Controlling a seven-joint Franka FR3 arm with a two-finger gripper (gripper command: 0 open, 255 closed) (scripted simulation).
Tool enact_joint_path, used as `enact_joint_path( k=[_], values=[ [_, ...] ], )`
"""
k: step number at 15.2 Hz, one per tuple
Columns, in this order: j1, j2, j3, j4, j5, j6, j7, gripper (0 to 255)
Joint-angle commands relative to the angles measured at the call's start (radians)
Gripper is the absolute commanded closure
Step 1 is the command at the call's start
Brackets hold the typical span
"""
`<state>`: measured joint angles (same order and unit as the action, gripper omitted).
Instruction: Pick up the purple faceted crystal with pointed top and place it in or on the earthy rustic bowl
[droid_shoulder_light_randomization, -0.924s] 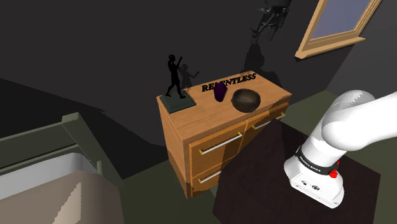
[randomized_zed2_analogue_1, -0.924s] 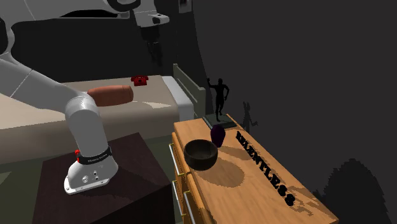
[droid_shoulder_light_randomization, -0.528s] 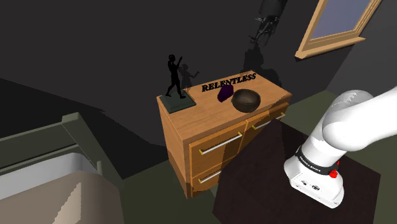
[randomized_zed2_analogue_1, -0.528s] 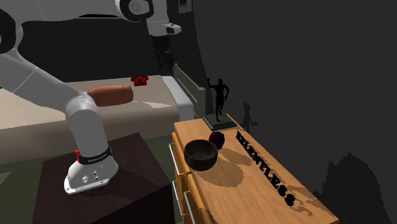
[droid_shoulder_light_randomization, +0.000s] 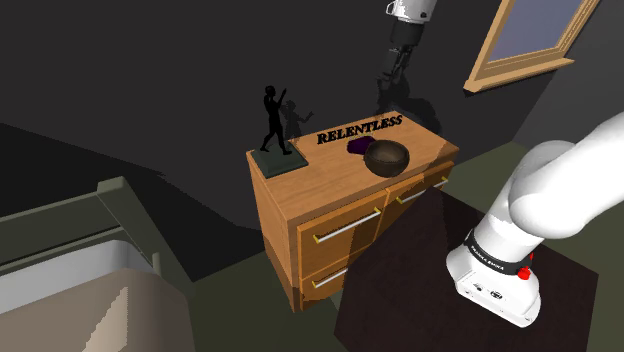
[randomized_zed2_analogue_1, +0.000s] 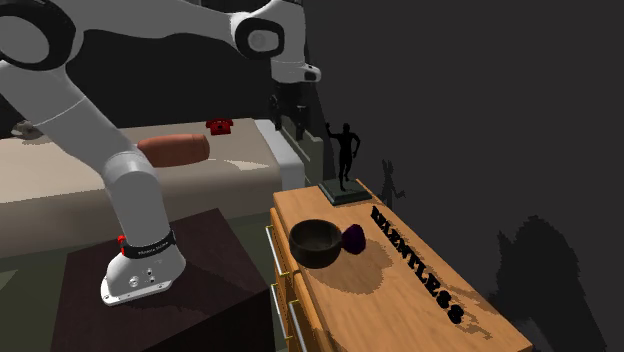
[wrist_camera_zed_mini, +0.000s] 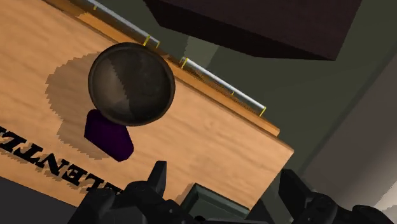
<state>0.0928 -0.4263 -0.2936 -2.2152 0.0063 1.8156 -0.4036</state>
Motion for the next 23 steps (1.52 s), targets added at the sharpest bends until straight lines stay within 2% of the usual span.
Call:
enact_joint_path(
  k=[1, 6, 11, 17, 23],
  values=[
    [0.015, 0.078, -0.04, 0.026, 0.016, 0.028, -0.097, 0],
    [0.038, 0.297, -0.117, 0.136, 0.089, 0.061, -0.33, 0],
    [0.027, 0.533, -0.144, 0.285, 0.187, 0.058, -0.554, 0],
    [-0.031, 0.814, -0.11, 0.511, 0.277, 0.014, -0.768, 0],
    [-0.099, 1.092, -0.044, 0.799, 0.314, -0.063, -0.913, 0]
  ],
)
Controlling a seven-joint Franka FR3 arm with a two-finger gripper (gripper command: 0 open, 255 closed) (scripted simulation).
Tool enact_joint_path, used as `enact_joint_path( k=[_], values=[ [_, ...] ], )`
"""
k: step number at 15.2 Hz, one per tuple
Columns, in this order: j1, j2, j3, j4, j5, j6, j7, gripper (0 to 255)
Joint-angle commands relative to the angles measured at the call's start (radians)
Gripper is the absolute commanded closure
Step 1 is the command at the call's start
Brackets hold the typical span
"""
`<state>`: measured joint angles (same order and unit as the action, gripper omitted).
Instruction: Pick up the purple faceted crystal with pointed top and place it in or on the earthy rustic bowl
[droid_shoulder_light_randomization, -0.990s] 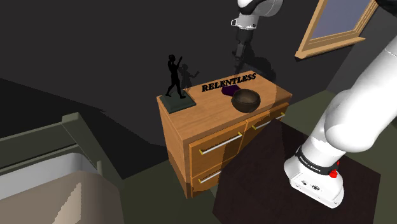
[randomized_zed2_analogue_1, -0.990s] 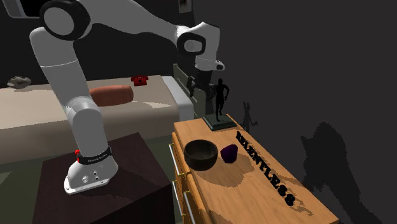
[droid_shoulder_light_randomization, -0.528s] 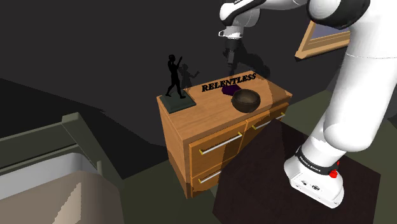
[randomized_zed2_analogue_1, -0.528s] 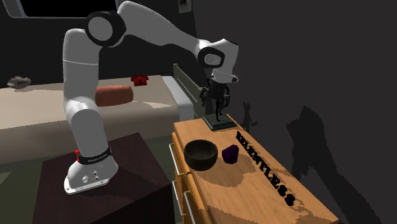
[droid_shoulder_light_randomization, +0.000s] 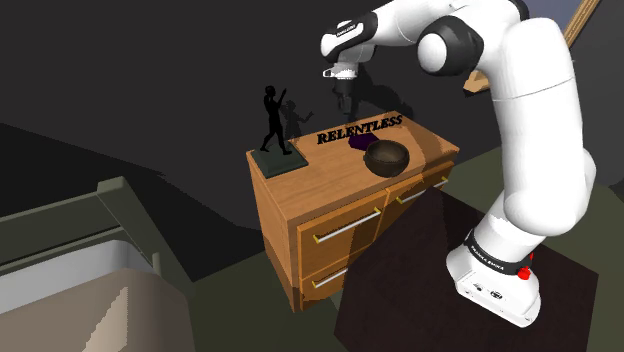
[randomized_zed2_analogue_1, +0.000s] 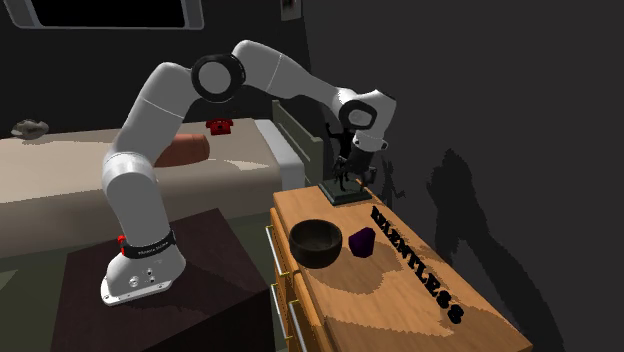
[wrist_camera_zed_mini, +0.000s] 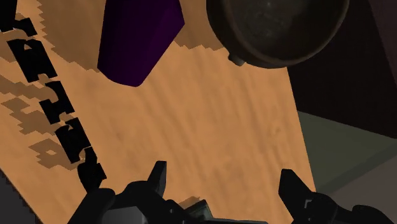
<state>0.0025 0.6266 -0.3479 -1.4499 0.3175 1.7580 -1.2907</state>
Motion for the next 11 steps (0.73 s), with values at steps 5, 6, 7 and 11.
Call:
enact_joint_path(
  k=[5, 6, 7, 11],
  values=[
    [-0.008, 0.076, 0.022, 0.023, 0.009, 0.034, -0.046, 0],
    [-0.006, 0.077, 0.023, 0.011, 0.01, 0.047, -0.047, 0],
    [-0.004, 0.078, 0.024, 0.0, 0.012, 0.059, -0.049, 0],
    [-0.001, 0.08, 0.026, -0.018, 0.014, 0.078, -0.051, 0]
  ],
)
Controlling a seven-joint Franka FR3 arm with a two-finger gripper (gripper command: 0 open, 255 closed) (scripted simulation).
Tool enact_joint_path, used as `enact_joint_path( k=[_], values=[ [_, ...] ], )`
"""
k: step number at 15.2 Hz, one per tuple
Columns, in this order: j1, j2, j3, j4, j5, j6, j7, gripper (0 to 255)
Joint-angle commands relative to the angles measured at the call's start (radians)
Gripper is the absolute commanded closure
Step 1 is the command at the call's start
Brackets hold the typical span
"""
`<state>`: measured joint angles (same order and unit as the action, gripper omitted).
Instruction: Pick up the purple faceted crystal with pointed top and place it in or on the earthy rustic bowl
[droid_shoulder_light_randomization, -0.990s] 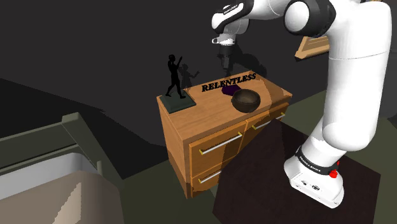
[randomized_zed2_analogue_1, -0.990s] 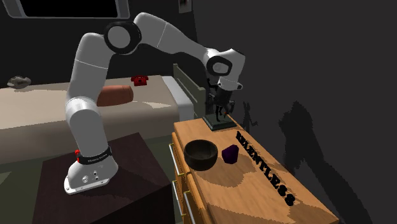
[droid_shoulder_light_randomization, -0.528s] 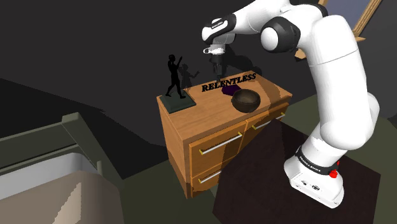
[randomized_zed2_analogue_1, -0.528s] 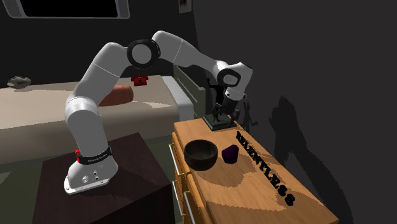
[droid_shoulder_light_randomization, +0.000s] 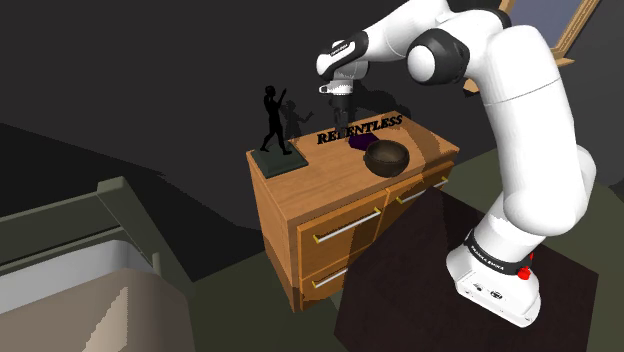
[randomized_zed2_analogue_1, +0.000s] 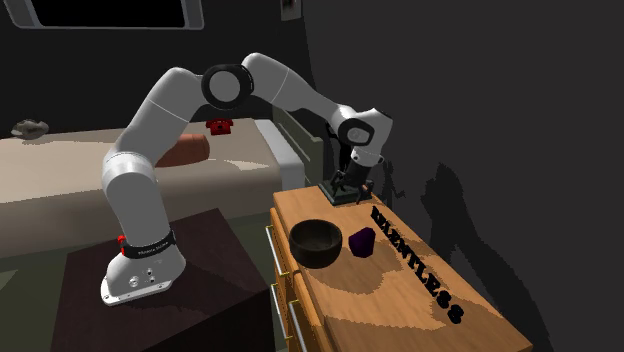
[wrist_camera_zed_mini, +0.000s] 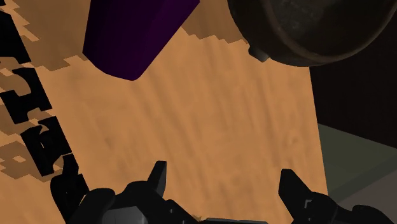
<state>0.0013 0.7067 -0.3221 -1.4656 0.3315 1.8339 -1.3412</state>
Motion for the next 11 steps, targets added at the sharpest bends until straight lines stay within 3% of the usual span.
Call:
enact_joint_path(
  k=[1, 5, 6, 11],
  values=[
    [0.0, 0.0, 0.0, -0.002, 0.0, 0.003, -0.001, 0],
    [0.0, 0.0, 0.0, -0.002, 0.0, 0.002, -0.001, 0],
    [0.0, 0.0, 0.0, -0.002, 0.0, 0.002, -0.001, 255],
    [0.0, 0.0, 0.0, -0.002, 0.0, 0.002, -0.001, 255]
  ],
)
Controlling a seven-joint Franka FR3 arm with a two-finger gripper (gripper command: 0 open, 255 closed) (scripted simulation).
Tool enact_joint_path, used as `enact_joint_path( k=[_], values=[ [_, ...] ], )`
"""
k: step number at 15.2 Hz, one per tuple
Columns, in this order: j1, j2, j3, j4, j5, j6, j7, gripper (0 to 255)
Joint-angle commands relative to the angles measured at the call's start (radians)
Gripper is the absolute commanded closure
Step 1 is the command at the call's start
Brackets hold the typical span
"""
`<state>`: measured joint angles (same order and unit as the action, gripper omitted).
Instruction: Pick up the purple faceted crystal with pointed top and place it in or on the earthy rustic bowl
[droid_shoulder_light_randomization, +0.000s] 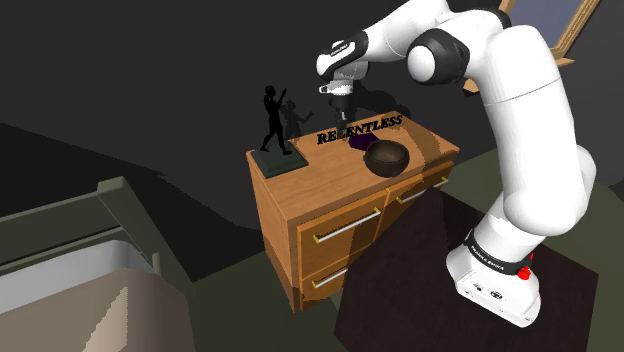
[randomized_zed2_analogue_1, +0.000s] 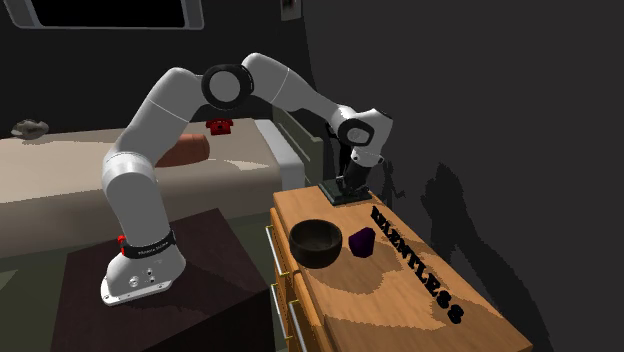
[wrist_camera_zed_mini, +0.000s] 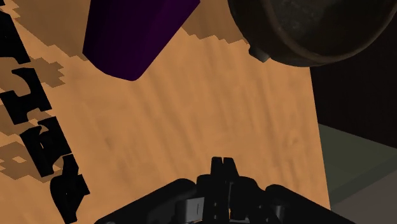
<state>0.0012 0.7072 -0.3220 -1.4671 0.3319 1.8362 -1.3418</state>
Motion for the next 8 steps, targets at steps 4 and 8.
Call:
enact_joint_path(
  k=[4, 8],
  values=[
    [0.0, 0.0, 0.0, 0.0, 0.0, 0.0, 0.0, 255],
    [0.027, 0.045, -0.053, 0.001, -0.035, 0.082, 0.121, 0]
  ],
)
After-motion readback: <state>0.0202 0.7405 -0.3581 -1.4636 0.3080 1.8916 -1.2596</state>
